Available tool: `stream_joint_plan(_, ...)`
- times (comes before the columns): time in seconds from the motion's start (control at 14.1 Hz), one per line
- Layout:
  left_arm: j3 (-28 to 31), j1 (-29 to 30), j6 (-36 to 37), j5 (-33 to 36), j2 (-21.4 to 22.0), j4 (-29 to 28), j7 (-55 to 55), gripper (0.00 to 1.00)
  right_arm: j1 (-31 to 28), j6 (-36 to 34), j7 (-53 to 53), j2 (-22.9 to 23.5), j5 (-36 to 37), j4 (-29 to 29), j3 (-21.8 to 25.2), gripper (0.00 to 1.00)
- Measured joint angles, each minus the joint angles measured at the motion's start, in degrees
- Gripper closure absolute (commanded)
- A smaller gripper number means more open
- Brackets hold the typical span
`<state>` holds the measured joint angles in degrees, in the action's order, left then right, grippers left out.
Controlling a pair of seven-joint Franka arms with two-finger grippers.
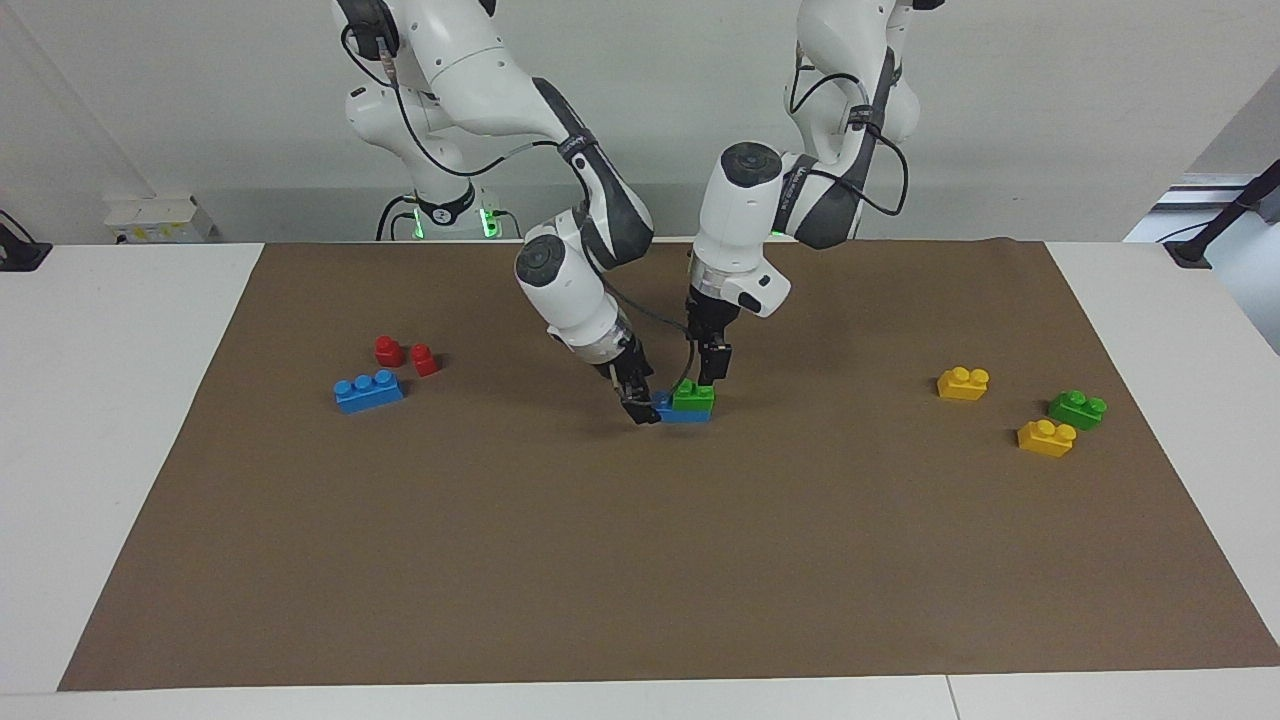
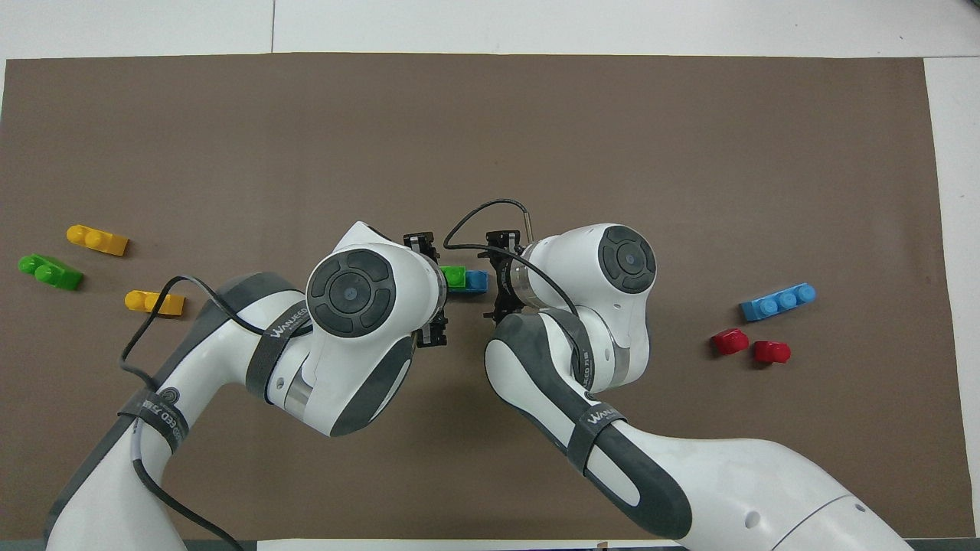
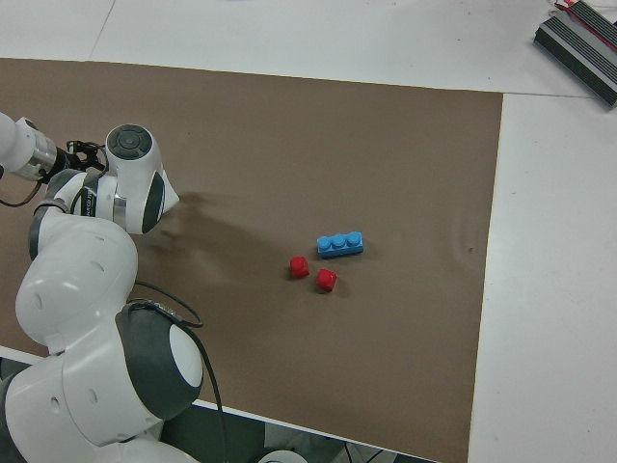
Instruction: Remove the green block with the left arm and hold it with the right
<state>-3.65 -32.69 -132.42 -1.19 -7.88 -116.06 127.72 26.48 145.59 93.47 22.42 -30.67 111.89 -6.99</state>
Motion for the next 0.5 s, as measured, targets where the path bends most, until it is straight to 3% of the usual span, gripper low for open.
stream_joint_plan(0.21, 0.0, 0.0, -0.5, 0.2, -1.4, 0.0, 0.3, 0.00, 0.3, 1.0, 0.0, 0.3, 0.0, 0.0, 0.0, 0.36)
stream_joint_plan(0.28, 0.0, 0.0, -0.7, 0.6, -2.1, 0.0, 0.6, 0.00, 0.3, 1.1, 0.0, 0.3, 0.0, 0.0, 0.0, 0.56)
stream_joint_plan(0.36, -0.1, 0.0, -1.1, 1.1, -2.8, 0.1, 1.1, 0.00, 0.3, 1.1, 0.0, 0.3, 0.0, 0.0, 0.0, 0.86)
stream_joint_plan(0.43, -0.1, -0.1, -1.7, 1.7, -3.5, 0.3, 1.7, 0.00, 0.3, 1.2, 0.0, 0.3, 0.0, 0.0, 0.0, 1.00)
stream_joint_plan(0.5, -0.1, -0.1, -2.1, 2.3, -4.2, 0.6, 2.1, 0.00, 0.2, 1.2, 0.0, 0.3, 0.0, 0.0, 0.1, 1.00)
